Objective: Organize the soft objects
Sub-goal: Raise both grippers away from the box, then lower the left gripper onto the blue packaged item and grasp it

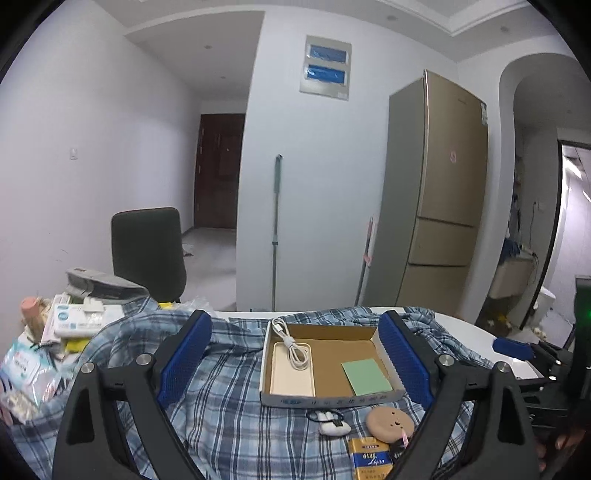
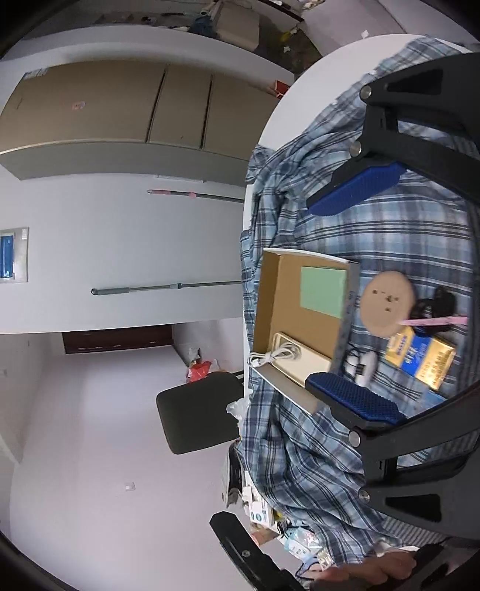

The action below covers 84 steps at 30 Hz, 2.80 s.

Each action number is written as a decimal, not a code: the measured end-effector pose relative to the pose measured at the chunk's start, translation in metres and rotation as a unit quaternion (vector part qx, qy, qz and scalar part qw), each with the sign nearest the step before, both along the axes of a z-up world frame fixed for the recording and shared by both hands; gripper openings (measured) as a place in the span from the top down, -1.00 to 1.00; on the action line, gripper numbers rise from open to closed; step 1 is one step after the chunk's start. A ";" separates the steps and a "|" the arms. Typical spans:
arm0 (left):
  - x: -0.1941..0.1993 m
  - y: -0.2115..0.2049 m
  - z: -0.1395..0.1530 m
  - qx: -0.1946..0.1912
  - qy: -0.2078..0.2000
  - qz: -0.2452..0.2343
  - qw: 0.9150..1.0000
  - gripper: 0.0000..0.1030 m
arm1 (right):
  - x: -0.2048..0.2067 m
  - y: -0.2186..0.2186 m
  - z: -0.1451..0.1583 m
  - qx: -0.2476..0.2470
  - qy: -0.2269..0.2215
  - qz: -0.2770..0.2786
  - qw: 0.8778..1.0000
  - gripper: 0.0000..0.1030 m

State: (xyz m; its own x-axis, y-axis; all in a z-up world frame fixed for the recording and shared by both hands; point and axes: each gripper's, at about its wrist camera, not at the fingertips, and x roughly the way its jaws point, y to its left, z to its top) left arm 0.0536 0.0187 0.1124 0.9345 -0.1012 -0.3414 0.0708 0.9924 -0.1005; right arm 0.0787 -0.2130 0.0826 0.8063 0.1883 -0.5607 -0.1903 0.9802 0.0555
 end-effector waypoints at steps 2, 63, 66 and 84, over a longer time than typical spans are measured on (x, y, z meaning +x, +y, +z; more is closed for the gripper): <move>-0.014 0.004 -0.005 -0.005 -0.011 0.006 1.000 -1.00 | -0.013 -0.001 -0.004 -0.004 -0.006 -0.002 1.000 -0.67; 0.004 -0.037 -0.198 0.049 0.342 -0.107 0.932 -0.98 | -0.011 -0.013 -0.107 -0.009 0.101 -0.016 0.995 -0.74; 0.003 -0.045 -0.199 0.069 0.342 -0.112 0.931 -0.99 | -0.011 -0.014 -0.107 -0.009 0.101 -0.018 0.995 -0.74; -0.002 -0.035 -0.193 0.038 0.320 -0.106 0.941 -0.32 | -0.010 -0.015 -0.107 -0.012 0.101 -0.016 0.995 -0.74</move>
